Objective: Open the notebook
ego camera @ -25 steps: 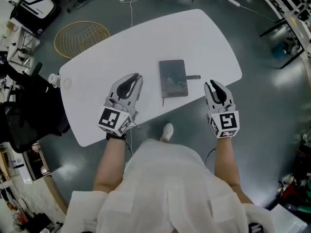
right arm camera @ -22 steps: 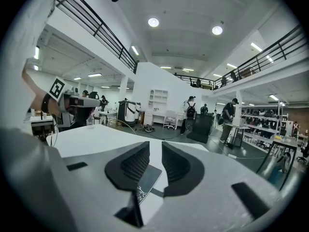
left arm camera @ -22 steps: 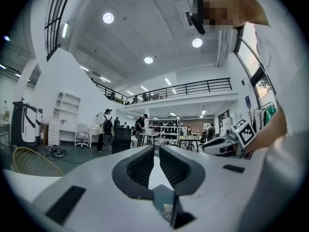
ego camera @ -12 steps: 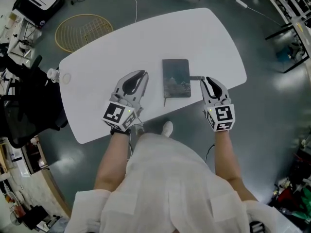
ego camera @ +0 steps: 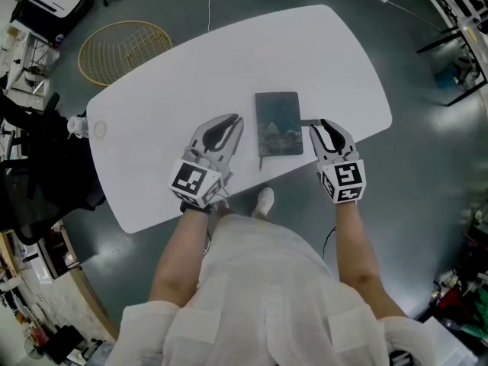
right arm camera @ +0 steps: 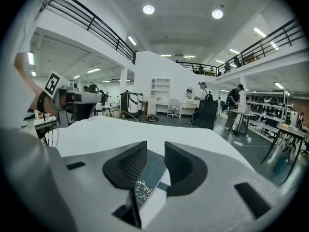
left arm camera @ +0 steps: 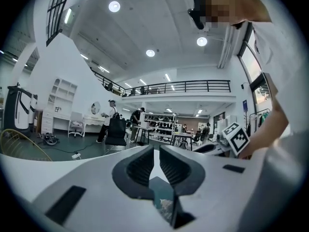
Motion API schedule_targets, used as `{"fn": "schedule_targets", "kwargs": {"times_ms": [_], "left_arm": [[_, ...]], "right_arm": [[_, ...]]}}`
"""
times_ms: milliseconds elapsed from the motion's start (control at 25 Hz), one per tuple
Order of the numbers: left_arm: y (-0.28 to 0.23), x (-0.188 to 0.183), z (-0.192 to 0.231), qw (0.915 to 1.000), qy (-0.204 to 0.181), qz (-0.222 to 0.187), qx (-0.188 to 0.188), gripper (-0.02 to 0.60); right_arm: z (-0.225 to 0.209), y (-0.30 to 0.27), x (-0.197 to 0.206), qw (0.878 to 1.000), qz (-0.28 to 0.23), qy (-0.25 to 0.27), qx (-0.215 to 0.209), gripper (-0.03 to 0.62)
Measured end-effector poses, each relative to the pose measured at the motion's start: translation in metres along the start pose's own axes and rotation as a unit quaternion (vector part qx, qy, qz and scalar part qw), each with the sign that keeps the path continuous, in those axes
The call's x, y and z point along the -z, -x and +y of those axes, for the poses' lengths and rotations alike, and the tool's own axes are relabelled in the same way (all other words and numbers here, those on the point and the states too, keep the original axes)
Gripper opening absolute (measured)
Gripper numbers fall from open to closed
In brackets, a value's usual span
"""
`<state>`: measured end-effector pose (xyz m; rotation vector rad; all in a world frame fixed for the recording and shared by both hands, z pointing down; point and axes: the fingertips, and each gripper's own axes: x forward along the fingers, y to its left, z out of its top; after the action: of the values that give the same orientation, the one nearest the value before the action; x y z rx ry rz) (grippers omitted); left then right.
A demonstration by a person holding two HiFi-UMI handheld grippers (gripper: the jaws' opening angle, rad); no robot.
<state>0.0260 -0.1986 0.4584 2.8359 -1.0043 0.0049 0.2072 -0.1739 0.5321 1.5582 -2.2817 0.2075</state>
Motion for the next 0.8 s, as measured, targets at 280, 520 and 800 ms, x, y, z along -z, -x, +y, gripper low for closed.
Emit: {"fn": "schedule_targets", "kwargs": {"times_ms": [280, 520, 800], "left_arm": [[-0.02, 0.016, 0.002, 0.9997, -0.004, 0.015, 0.016, 0.035], [-0.031, 0.033, 0.004, 0.9995, 0.002, 0.026, 0.019, 0.034], [-0.042, 0.052, 0.014, 0.9991, 0.011, 0.038, 0.017, 0.034]], "right_arm": [[0.005, -0.028, 0.027, 0.999, 0.029, -0.018, -0.006, 0.116], [0.004, -0.049, 0.059, 0.997, 0.062, -0.036, -0.004, 0.12], [-0.002, -0.075, 0.092, 0.993, 0.101, -0.063, 0.002, 0.12]]}}
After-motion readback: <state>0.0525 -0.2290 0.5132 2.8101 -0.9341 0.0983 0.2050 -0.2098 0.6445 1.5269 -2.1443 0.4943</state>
